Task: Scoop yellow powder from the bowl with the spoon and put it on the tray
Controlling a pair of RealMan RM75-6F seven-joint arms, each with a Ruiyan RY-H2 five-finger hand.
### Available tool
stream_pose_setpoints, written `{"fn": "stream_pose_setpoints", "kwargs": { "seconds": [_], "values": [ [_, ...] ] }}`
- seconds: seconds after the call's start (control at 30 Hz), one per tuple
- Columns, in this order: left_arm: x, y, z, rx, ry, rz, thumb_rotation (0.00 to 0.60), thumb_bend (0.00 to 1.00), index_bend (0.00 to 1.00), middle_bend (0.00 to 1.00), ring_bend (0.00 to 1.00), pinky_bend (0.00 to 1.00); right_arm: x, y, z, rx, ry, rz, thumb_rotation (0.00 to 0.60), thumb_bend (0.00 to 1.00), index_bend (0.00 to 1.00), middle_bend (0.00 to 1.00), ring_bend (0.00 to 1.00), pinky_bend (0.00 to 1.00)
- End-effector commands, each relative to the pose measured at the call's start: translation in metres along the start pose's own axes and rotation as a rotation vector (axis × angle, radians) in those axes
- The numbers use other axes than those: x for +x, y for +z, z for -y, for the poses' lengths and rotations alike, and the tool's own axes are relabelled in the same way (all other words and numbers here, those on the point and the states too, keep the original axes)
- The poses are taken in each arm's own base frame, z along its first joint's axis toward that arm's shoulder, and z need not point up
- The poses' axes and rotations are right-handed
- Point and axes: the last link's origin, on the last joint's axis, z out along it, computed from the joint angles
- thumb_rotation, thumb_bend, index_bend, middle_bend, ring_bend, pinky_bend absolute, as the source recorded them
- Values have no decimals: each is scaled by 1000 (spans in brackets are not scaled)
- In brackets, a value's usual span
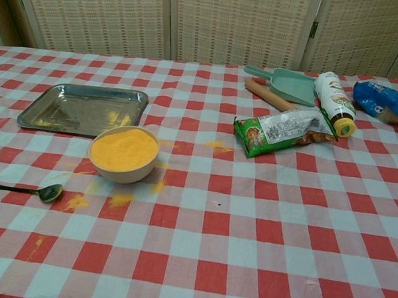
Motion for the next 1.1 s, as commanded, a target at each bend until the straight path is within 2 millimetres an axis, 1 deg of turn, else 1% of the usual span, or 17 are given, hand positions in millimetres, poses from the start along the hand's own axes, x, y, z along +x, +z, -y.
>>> {"fn": "stream_pose_setpoints", "kwargs": {
  "seconds": [0.03,0.17,0.2,0.23,0.27,0.3,0.33,0.37,0.4,0.43,0.47,0.5,0.57,0.63,0.83,0.93,1.1],
  "values": [
    [-1,1,-2,-12,-12,8,600,362,0,0,0,50,0,-1,0,2,0,5,600,82,0,0,0,0],
    [-5,-1,-9,-44,-29,11,600,362,0,1,0,74,2,-1,0,2,11,-7,600,83,0,0,0,0],
    [-5,-1,-12,-52,-36,-1,600,362,0,25,2,110,2,-1,0,3,13,-8,600,83,0,0,0,0],
    [-5,0,-16,-64,-45,-22,600,362,0,70,25,154,2,-1,1,5,12,-8,600,83,0,0,0,0],
    [-5,1,-20,-86,-44,-55,600,361,0,196,111,254,1,-1,1,7,9,-2,600,83,0,0,0,0],
    [-5,2,-23,-105,-37,-71,600,362,0,352,240,364,1,-1,0,8,10,2,600,83,0,0,0,0],
    [-6,2,-26,-127,-34,-74,600,364,0,532,415,495,1,-1,0,6,10,2,600,83,0,0,0,0],
    [-9,2,-30,-159,-43,-54,600,369,0,736,623,651,0,0,-1,3,10,2,600,83,0,0,0,0],
    [-10,2,-33,-183,-59,-24,600,375,4,887,793,790,0,1,-1,1,11,2,600,83,0,0,0,0],
    [-13,2,-35,-195,-83,20,600,380,18,961,892,884,0,2,-1,0,11,2,600,83,0,0,0,0],
    [-15,2,-37,-205,-117,82,600,385,36,989,942,935,-1,4,-1,-1,11,6,600,82,0,0,0,0],
    [-16,3,-38,-209,-137,124,600,391,75,1000,985,981,-2,4,-1,-1,9,9,600,82,0,0,0,0],
    [-18,4,-41,-216,-162,204,600,400,157,1000,1000,1000,-4,5,0,-2,8,16,600,83,0,0,0,0],
    [-18,7,-45,-221,-174,240,600,407,189,1000,1000,1000,-5,6,1,-1,7,21,600,83,0,0,0,0],
    [-21,20,-62,-245,-182,261,600,411,172,1000,1000,1000,-9,8,3,5,7,44,600,82,0,0,0,0],
    [-29,31,-67,-244,-172,288,600,410,168,1000,1000,1000,-10,9,3,6,9,54,600,83,0,0,0,0],
    [-47,48,-72,-250,-69,286,600,408,207,1000,1000,1000,-11,9,3,0,4,60,600,83,0,0,0,0]
  ]
}}
